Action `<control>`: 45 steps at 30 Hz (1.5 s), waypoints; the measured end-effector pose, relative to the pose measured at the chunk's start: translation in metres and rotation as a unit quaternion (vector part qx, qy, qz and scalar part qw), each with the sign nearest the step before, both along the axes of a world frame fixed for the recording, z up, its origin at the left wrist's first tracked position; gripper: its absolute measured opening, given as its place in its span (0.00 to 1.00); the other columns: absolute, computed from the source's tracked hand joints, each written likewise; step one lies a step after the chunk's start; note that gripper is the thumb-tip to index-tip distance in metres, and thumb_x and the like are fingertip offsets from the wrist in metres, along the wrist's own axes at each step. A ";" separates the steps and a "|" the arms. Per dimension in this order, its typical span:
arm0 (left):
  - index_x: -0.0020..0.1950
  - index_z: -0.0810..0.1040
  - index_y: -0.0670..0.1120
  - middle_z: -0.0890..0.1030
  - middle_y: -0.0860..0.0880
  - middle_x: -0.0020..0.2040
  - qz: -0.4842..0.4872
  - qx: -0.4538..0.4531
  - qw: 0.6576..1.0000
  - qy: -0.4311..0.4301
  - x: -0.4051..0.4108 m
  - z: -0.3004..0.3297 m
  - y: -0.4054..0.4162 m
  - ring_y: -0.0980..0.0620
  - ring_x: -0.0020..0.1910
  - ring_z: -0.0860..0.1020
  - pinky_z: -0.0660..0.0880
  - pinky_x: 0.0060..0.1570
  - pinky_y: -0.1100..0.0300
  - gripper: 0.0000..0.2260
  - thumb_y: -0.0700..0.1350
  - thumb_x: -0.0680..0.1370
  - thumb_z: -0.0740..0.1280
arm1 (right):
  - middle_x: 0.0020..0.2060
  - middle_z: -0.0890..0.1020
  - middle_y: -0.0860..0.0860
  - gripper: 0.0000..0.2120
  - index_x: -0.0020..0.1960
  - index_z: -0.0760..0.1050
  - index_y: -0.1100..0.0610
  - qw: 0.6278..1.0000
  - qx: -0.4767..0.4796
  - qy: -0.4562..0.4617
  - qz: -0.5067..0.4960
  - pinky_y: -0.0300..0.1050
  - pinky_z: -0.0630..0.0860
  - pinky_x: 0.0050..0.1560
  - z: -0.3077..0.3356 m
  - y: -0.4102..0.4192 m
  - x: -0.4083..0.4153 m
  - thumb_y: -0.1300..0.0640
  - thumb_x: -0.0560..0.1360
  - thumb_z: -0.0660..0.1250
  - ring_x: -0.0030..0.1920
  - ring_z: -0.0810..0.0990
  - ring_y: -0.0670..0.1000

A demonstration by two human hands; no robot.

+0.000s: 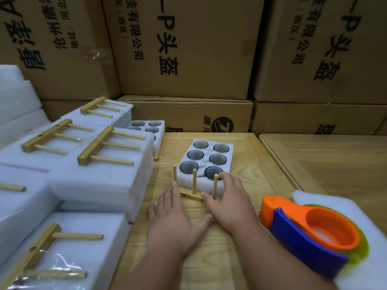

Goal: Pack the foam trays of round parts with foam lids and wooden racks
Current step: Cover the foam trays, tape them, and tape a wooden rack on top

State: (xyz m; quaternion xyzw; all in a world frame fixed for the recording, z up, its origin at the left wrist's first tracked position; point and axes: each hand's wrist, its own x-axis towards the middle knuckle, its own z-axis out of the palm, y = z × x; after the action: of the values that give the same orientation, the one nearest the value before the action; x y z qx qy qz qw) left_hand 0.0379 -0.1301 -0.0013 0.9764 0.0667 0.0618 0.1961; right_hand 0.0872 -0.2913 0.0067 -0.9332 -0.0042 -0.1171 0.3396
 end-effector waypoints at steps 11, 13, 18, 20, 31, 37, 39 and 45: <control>0.80 0.28 0.55 0.40 0.47 0.84 -0.060 -0.009 0.998 0.013 -0.020 0.012 -0.001 0.49 0.83 0.41 0.46 0.79 0.39 0.67 0.88 0.53 0.53 | 0.76 0.62 0.45 0.30 0.74 0.59 0.36 0.999 -0.032 0.030 0.019 0.53 0.70 0.69 0.001 -0.018 -0.076 0.29 0.75 0.49 0.73 0.68 0.54; 0.80 0.29 0.55 0.39 0.46 0.84 -0.065 -0.001 0.998 0.009 -0.026 0.013 -0.001 0.48 0.83 0.40 0.46 0.79 0.40 0.67 0.88 0.53 0.53 | 0.77 0.62 0.46 0.30 0.74 0.59 0.36 0.999 -0.034 0.029 0.023 0.53 0.69 0.69 0.001 -0.019 -0.083 0.28 0.75 0.48 0.73 0.67 0.54; 0.82 0.33 0.52 0.39 0.45 0.84 -0.041 -0.011 0.999 -0.011 -0.047 0.015 0.001 0.47 0.83 0.40 0.46 0.80 0.44 0.69 0.88 0.52 0.51 | 0.75 0.64 0.45 0.38 0.75 0.62 0.38 0.999 -0.010 0.027 0.029 0.52 0.68 0.71 -0.001 -0.022 -0.101 0.25 0.70 0.44 0.74 0.67 0.51; 0.82 0.36 0.49 0.37 0.44 0.83 -0.030 -0.023 0.999 -0.011 -0.057 0.016 0.005 0.47 0.82 0.39 0.45 0.80 0.46 0.71 0.89 0.50 0.49 | 0.73 0.66 0.45 0.37 0.74 0.64 0.38 0.999 -0.004 0.019 0.033 0.51 0.68 0.70 -0.001 -0.023 -0.108 0.25 0.70 0.45 0.73 0.68 0.51; 0.83 0.39 0.49 0.37 0.45 0.83 0.012 -0.134 0.990 -0.039 -0.109 0.011 0.030 0.46 0.83 0.42 0.47 0.79 0.51 0.62 0.80 0.63 0.64 | 0.70 0.70 0.42 0.24 0.71 0.69 0.42 0.999 0.008 -0.010 0.039 0.47 0.69 0.66 -0.002 -0.029 -0.157 0.35 0.79 0.57 0.69 0.70 0.48; 0.84 0.43 0.50 0.40 0.45 0.84 -0.011 -0.154 0.986 -0.062 -0.130 0.006 0.036 0.47 0.83 0.47 0.51 0.80 0.51 0.58 0.75 0.66 0.68 | 0.64 0.72 0.41 0.21 0.66 0.72 0.42 0.998 0.041 -0.023 0.033 0.46 0.71 0.60 -0.002 -0.033 -0.186 0.34 0.78 0.57 0.61 0.73 0.45; 0.84 0.46 0.50 0.44 0.47 0.84 -0.023 -0.162 0.984 -0.073 -0.133 0.005 0.038 0.49 0.83 0.49 0.53 0.79 0.51 0.55 0.74 0.68 0.68 | 0.59 0.74 0.41 0.21 0.59 0.72 0.40 0.997 0.060 -0.040 0.030 0.47 0.72 0.57 -0.001 -0.033 -0.192 0.31 0.74 0.54 0.57 0.74 0.42; 0.79 0.63 0.52 0.73 0.49 0.74 -0.048 -0.209 0.968 -0.133 -0.136 0.007 0.039 0.46 0.73 0.70 0.67 0.71 0.50 0.28 0.55 0.80 0.64 | 0.45 0.73 0.42 0.09 0.42 0.66 0.40 0.993 0.092 -0.078 0.013 0.40 0.69 0.44 0.001 -0.031 -0.189 0.36 0.71 0.59 0.49 0.73 0.41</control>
State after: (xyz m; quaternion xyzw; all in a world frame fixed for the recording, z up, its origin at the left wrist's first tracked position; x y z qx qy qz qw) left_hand -0.0979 -0.0913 0.0060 0.8990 0.0044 0.1659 0.4053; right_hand -0.1020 -0.3222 0.0078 -0.8857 -0.0319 -0.1850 0.4246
